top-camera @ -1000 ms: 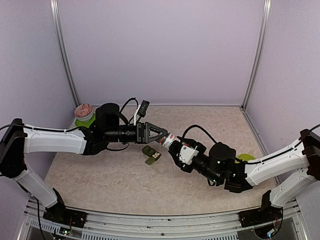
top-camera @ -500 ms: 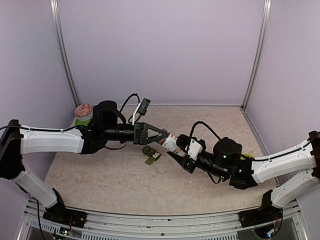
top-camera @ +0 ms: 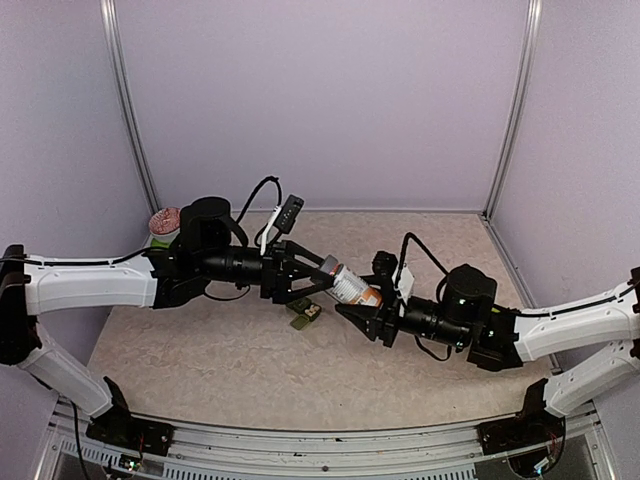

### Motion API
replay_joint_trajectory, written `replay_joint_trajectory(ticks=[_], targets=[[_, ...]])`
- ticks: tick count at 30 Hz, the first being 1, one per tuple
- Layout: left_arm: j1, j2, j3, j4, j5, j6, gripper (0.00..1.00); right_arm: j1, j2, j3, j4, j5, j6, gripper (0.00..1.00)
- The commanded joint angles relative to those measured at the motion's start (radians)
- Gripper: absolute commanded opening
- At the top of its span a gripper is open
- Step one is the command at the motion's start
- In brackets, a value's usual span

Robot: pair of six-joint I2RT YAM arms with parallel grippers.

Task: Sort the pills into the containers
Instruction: Screw the lid of the pill bottle onto the pill bottle.

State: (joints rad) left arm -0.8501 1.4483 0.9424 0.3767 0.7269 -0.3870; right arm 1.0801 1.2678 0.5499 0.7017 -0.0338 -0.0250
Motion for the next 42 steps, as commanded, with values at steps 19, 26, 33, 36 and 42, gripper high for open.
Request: replay_joint_trajectory(ticks=[19,26,33,36,42], targets=[[0.016,-0.025,-0.028,0.045,-0.093,-0.19,0.99,-0.029,-0.009,0.015,0.112,0.11,-0.013,0.19],[0.011,-0.017,-0.026,0.053,-0.094,-0.193,0.99,-0.029,0.029,0.045,0.101,0.106,-0.006,0.19],[0.005,-0.015,-0.022,0.079,-0.079,-0.196,0.99,-0.026,0.118,0.079,0.096,0.06,0.013,0.19],[0.003,-0.018,-0.023,0.077,-0.082,-0.194,0.99,-0.013,0.149,0.094,0.093,0.058,0.011,0.18],[0.002,-0.019,-0.016,0.078,-0.077,-0.19,0.99,0.008,0.199,0.115,0.086,0.046,0.008,0.18]])
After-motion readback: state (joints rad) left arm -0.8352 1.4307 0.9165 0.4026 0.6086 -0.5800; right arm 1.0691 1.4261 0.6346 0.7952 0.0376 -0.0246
